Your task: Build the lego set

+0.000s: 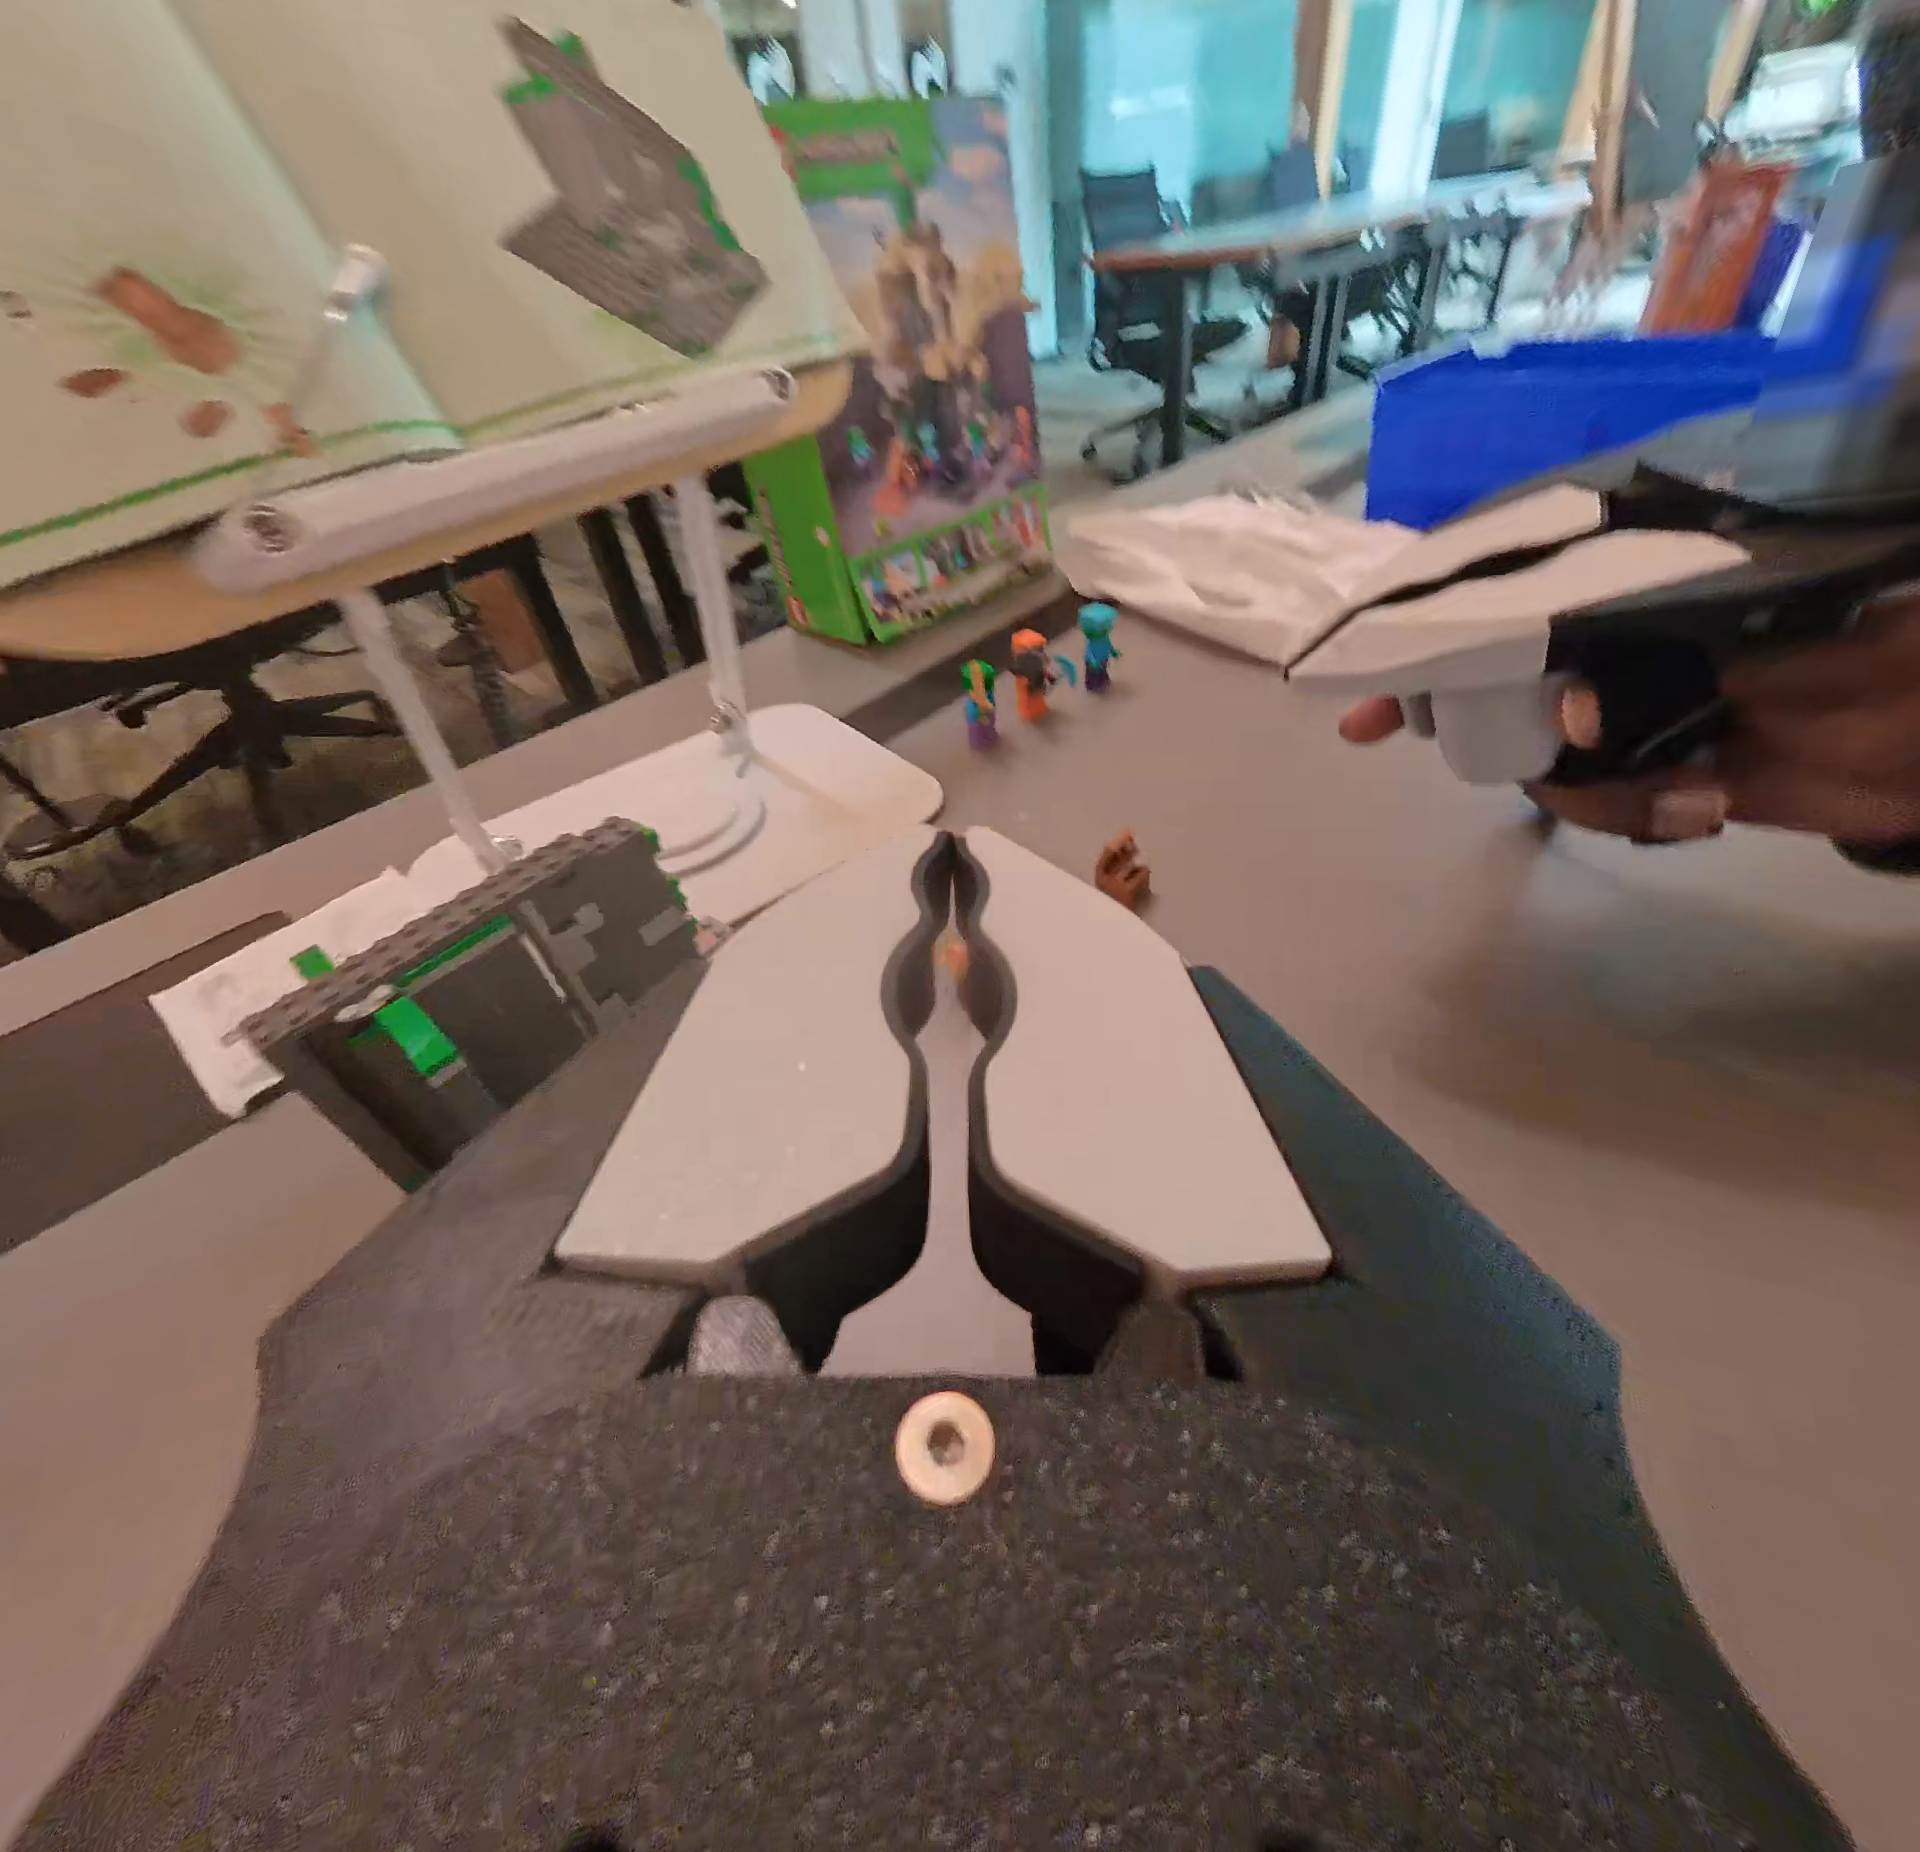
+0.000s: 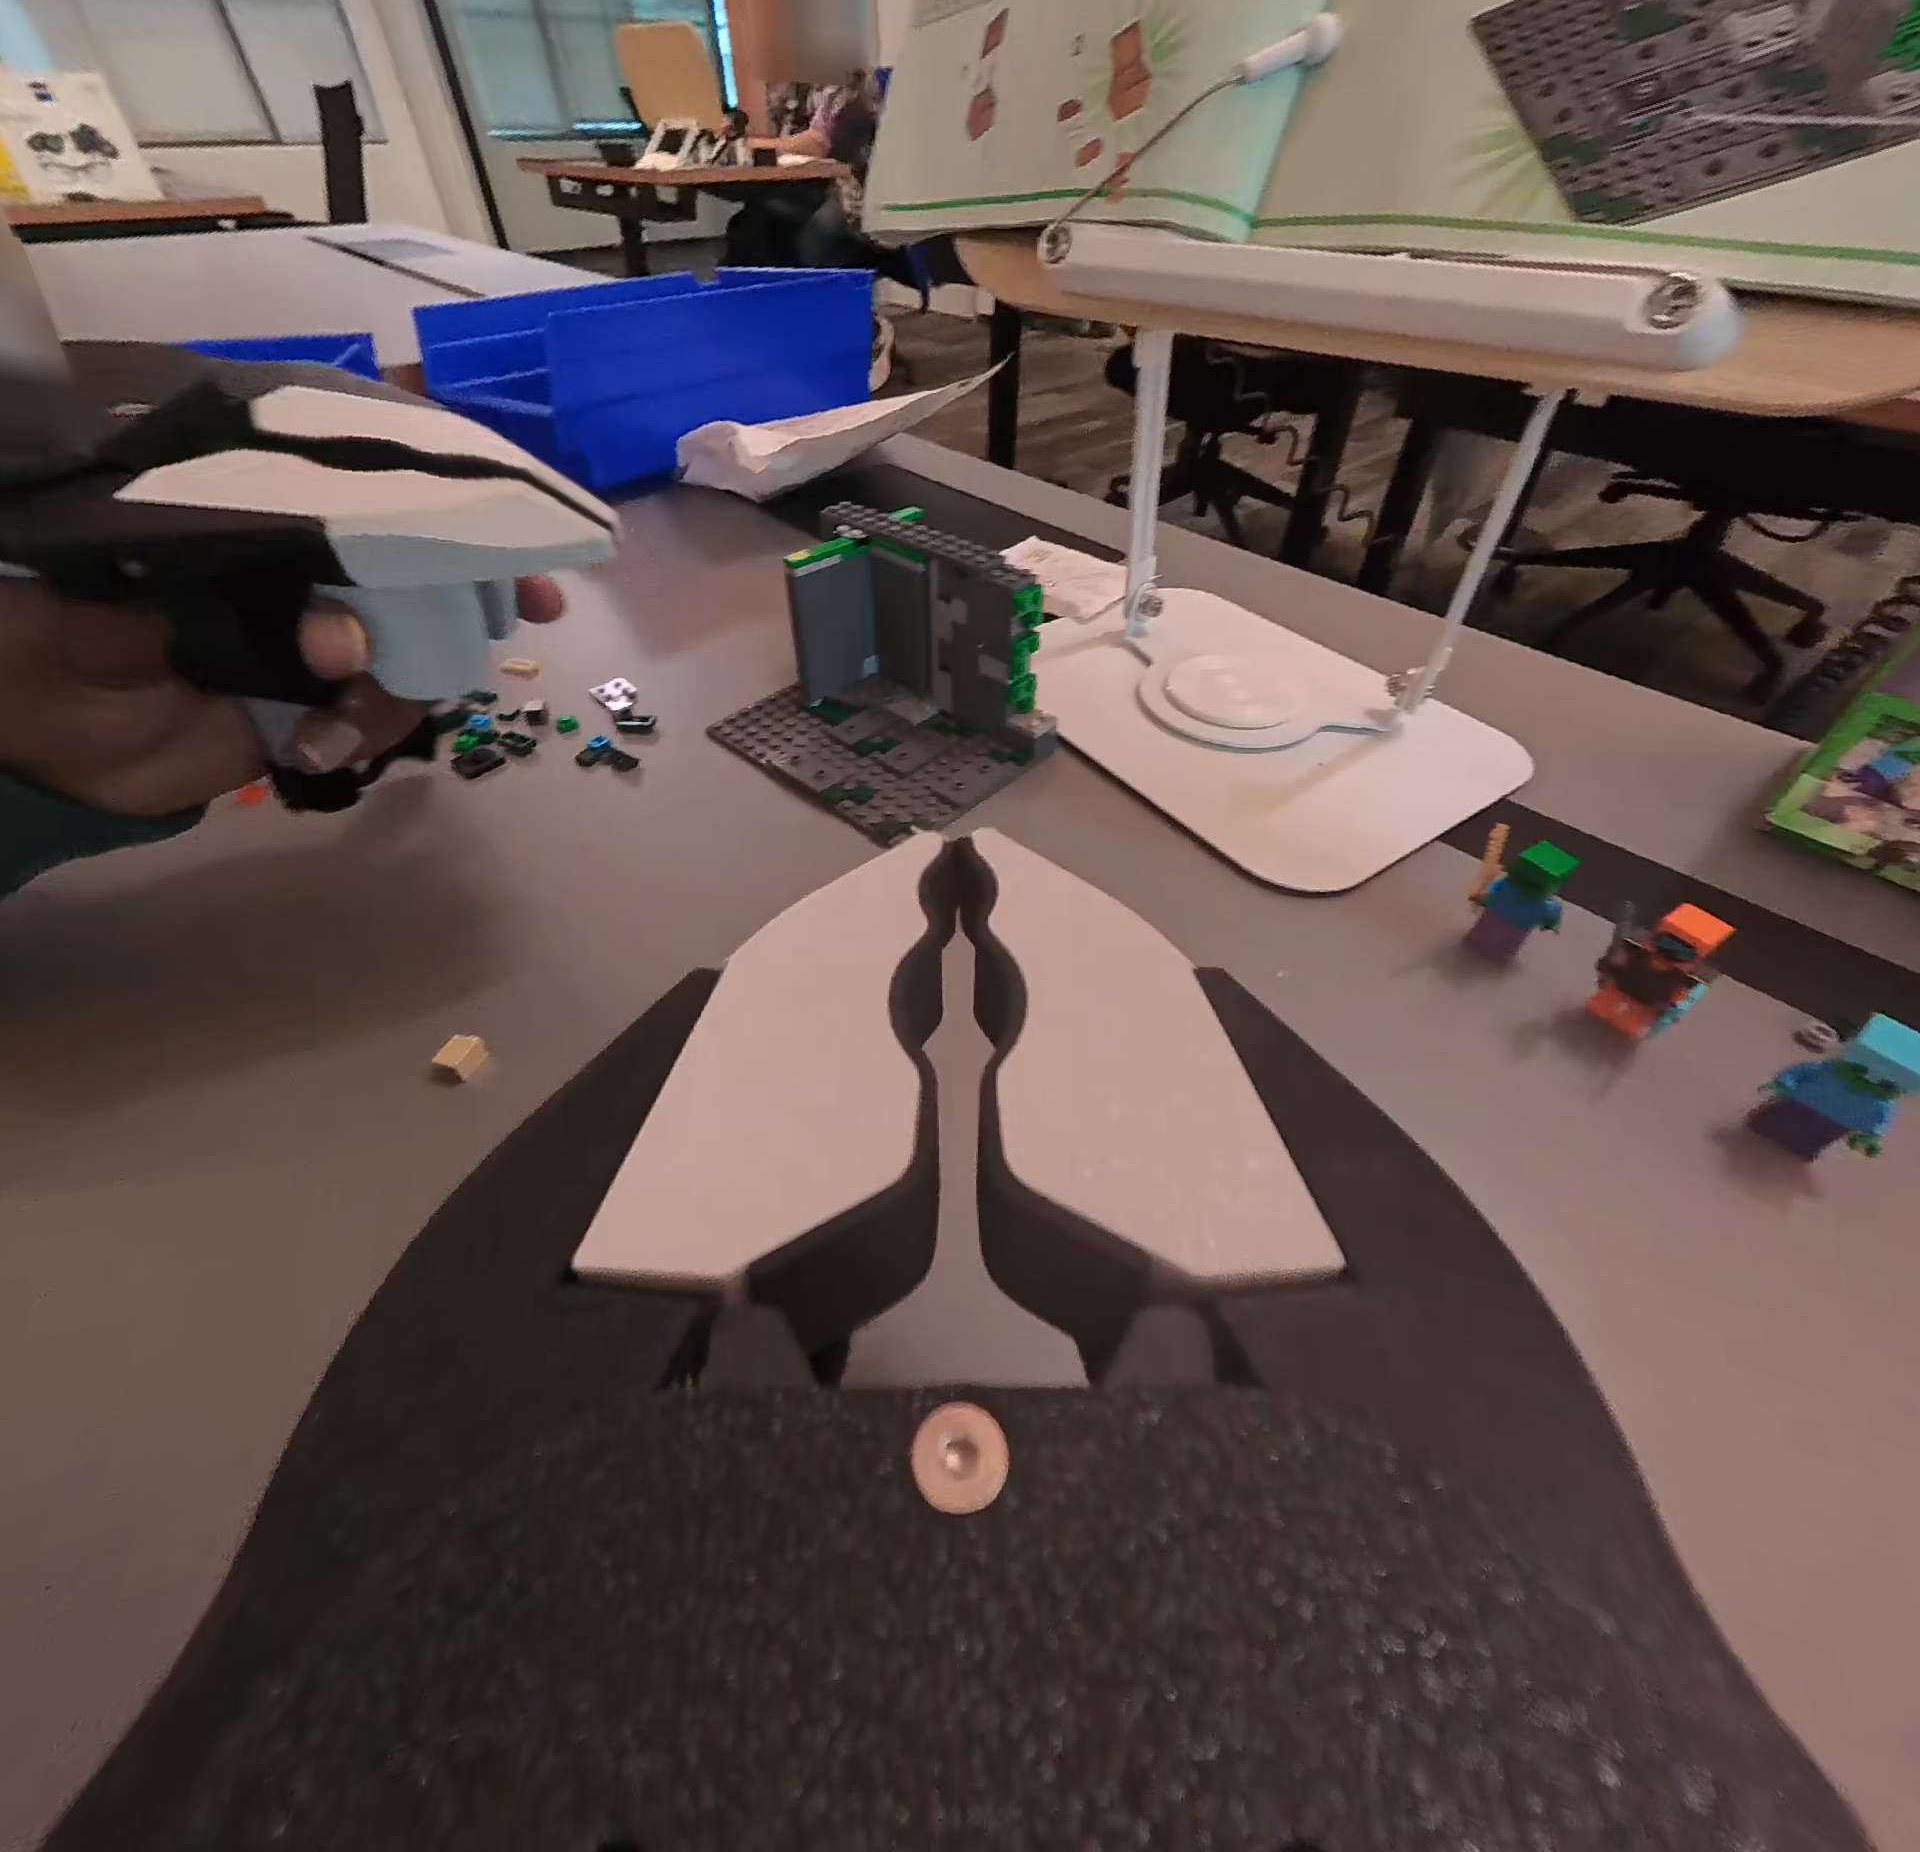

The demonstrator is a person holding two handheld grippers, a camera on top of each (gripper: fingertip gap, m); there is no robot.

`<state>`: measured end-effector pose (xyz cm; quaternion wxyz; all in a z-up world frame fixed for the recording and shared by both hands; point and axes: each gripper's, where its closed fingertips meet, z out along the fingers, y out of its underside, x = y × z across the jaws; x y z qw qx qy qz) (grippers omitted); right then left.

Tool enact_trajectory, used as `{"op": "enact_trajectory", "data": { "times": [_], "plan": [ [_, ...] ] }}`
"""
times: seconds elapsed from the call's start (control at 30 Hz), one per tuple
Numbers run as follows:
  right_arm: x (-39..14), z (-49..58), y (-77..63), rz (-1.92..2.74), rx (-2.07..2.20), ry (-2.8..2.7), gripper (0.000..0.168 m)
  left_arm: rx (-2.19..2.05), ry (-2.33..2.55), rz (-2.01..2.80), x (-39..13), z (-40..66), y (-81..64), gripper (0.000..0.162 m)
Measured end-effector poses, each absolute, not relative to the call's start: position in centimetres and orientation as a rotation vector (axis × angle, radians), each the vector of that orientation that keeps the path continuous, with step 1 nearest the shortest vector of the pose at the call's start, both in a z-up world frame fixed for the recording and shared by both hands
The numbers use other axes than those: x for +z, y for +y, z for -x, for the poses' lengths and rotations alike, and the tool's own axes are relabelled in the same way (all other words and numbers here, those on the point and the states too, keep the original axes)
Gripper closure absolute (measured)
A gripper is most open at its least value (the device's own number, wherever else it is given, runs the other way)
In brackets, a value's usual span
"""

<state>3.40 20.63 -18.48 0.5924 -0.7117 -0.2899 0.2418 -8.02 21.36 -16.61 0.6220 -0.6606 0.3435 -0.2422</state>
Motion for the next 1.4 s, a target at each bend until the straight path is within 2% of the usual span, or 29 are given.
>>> {"op": "enact_trajectory", "data": {
  "times": [0.33, 0.47, 0.77, 1.4],
  "plan": [
    [-19.6, -5.9, 22.3, 1.626, 0.437, -0.548, 0.168, -0.521, 0.392, 1.454, -13.0, 11.4, 21.2, 0.162],
    [-20.3, -6.4, 22.6, 1.643, 0.420, -0.537, 0.168, -0.568, 0.278, 1.466, -13.2, 11.2, 22.2, 0.162],
    [-19.7, -7.5, 23.2, 1.621, 0.374, -0.479, 0.167, -0.511, 0.275, 1.524, -16.7, 12.4, 23.6, 0.162],
    [-19.1, -6.6, 22.0, 1.571, 0.411, -0.547, 0.168, -0.430, 0.412, 1.490, -16.0, 10.7, 22.3, 0.162]
  ]
}}
